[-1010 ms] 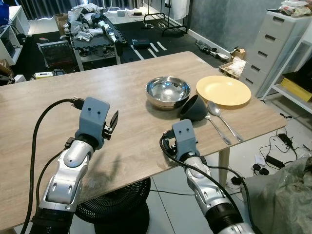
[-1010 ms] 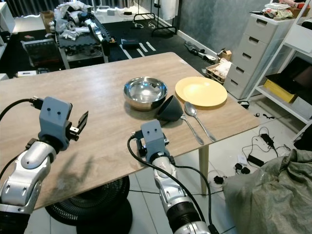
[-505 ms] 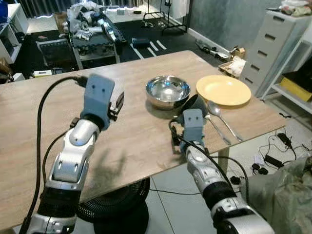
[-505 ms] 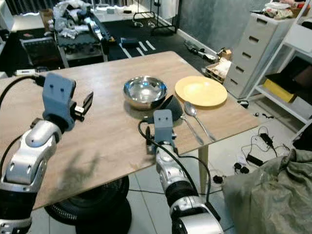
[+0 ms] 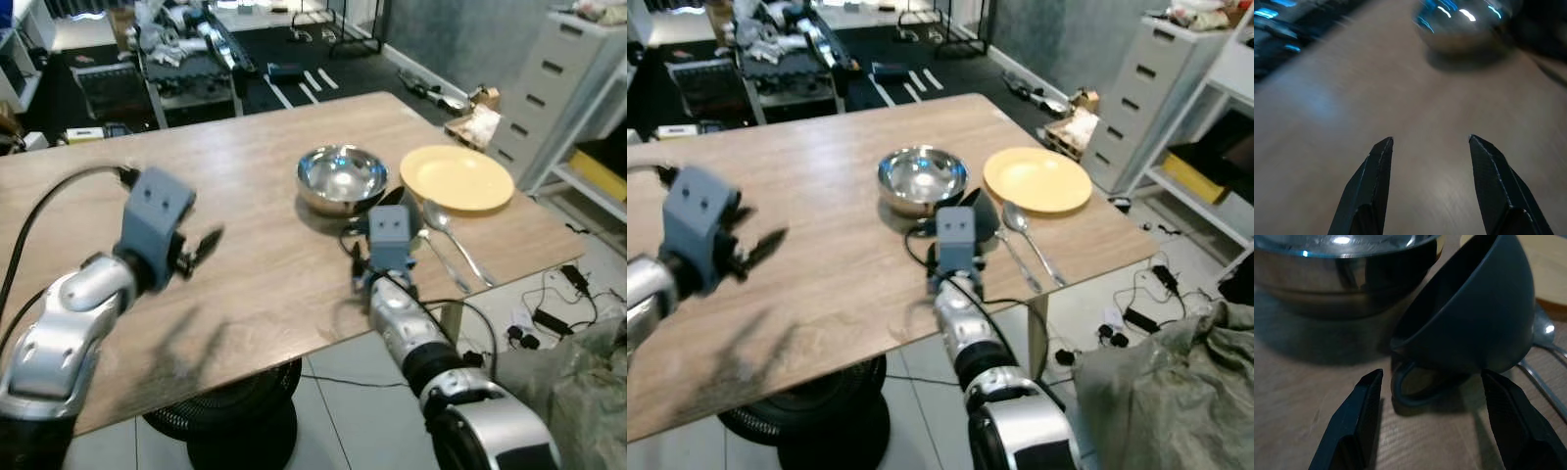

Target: Setting the table

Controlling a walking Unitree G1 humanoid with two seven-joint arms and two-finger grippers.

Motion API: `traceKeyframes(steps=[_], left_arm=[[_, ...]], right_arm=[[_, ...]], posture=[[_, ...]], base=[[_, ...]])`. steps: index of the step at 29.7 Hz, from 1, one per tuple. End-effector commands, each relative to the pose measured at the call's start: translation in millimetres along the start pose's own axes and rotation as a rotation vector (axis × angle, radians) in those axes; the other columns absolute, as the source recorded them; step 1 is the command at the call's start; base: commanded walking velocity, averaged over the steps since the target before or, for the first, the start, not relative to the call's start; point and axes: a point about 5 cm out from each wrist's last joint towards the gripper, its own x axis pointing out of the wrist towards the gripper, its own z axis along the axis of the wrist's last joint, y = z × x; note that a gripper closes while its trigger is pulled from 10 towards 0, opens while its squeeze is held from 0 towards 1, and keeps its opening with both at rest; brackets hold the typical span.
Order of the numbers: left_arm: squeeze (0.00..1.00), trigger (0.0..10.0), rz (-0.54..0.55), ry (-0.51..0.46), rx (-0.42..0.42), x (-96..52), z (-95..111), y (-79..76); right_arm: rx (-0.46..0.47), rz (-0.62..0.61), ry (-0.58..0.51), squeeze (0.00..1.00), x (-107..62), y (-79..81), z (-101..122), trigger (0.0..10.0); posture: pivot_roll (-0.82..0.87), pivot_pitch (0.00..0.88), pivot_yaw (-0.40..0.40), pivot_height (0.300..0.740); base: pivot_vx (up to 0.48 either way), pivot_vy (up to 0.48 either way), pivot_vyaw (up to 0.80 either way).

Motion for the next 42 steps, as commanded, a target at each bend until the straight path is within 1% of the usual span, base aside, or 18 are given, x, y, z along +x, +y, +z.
traceKeyframes(steps=[1,2,4,9,11,12,18,19,20,25,26,27,34,36,37,39,41,42], left_arm=[[0.0,10.0,-0.099,-0.014,0.009,-3.7,4.6,-9.0],[0.0,10.0,-0.152,-0.017,0.007,-4.7,5.1,-14.4],[0.0,10.0,-0.17,-0.03,0.003,-2.4,7.2,-18.2],[0.0,10.0,-0.174,-0.031,-0.014,5.6,9.0,-22.2],[0.0,10.0,-0.186,-0.033,-0.028,11.0,9.6,-25.7],[0.0,10.0,-0.188,-0.036,-0.028,12.7,10.2,-26.7],[0.0,10.0,-0.197,-0.061,-0.043,17.1,16.0,-30.5],[0.0,10.0,-0.197,-0.061,-0.044,17.1,16.2,-31.0],[0.0,10.0,-0.198,-0.061,-0.047,16.8,16.1,-31.8],[0.0,10.0,-0.195,-0.053,-0.057,16.0,13.2,-34.4],[0.0,10.0,-0.195,-0.051,-0.058,15.8,12.8,-34.9],[0.0,10.0,-0.195,-0.049,-0.06,15.6,12.7,-35.5],[0.0,10.0,-0.188,-0.04,-0.067,14.3,11.9,-35.9],[0.0,10.0,-0.189,-0.04,-0.069,13.8,12.2,-36.4],[0.0,10.0,-0.189,-0.04,-0.072,13.3,12.6,-36.9],[0.0,10.0,-0.188,-0.039,-0.073,12.7,12.8,-37.5],[0.0,10.0,-0.187,-0.037,-0.074,12.3,12.8,-37.6],[0.0,10.0,-0.186,-0.035,-0.073,11.7,12.6,-37.9]], right_arm=[[-0.002,-0.008,0.004,0.0,-0.6,3.1,-0.8,10.0],[-0.001,-0.013,0.012,0.0,-0.7,2.4,-2.7,10.0],[0.001,-0.005,0.028,0.0,-1.5,2.9,-6.3,10.0],[0.008,0.012,0.062,0.0,-3.4,5.9,-13.0,10.0],[-0.005,0.009,0.075,0.0,-4.6,7.3,-16.2,6.8],[-0.011,0.005,0.078,0.0,-4.7,7.2,-17.0,6.4],[-0.051,-0.05,0.073,0.0,-4.0,3.2,-16.9,7.4],[-0.054,-0.053,0.071,0.0,-3.9,2.9,-16.6,7.4],[-0.049,-0.054,0.065,0.0,-3.9,3.4,-15.9,6.8],[-0.055,-0.038,0.045,0.0,-4.6,8.0,-13.1,7.1],[-0.056,-0.03,0.046,0.0,-5.1,9.8,-13.4,5.7],[-0.06,-0.018,0.047,0.0,-5.8,12.5,-13.7,4.9],[-0.072,0.014,0.037,0.0,-6.8,19.0,-11.2,4.4],[-0.075,0.013,0.036,0.0,-6.5,19.1,-10.3,4.0],[-0.079,0.007,0.035,0.0,-6.1,18.8,-9.5,3.4],[-0.081,0.002,0.037,0.0,-5.5,18.4,-8.5,3.2],[-0.08,0.001,0.038,0.0,-5.2,18.4,-7.8,3.3],[-0.076,-0.005,0.028,0.0,-4.1,17.9,-4.4,4.0]], posture=[[0.25,0.081,0.082,0.74],[0.25,0.08,0.084,0.74],[0.25,0.081,0.085,0.74],[0.25,0.081,0.083,0.74],[0.25,0.08,0.083,0.74],[0.25,0.08,0.083,0.74],[0.26,0.081,0.085,0.74],[0.26,0.081,0.085,0.74],[0.26,0.081,0.086,0.74],[0.27,0.083,0.088,0.74],[0.27,0.087,0.088,0.74],[0.28,0.09,0.087,0.74],[0.28,0.1,0.089,0.74],[0.29,0.105,0.089,0.74],[0.3,0.106,0.089,0.74],[0.3,0.107,0.089,0.74],[0.31,0.108,0.088,0.74],[0.31,0.108,0.088,0.74]], base=[[0.0,0.0,0.0],[0.0,0.0,0.0],[0.0,0.0,0.0],[0.0,0.0,0.0],[0.0,0.0,0.0],[0.0,0.0,0.0],[0.0,0.0,0.0],[0.0,0.0,0.0],[0.0,0.0,0.0],[0.0,0.0,0.0],[0.0,0.0,0.0],[0.0,0.0,0.0],[0.0,0.0,0.0],[0.0,0.0,0.0],[0.0,0.0,0.0],[0.0,0.0,0.0],[0.0,0.0,0.0],[0.0,0.0,0.0]])
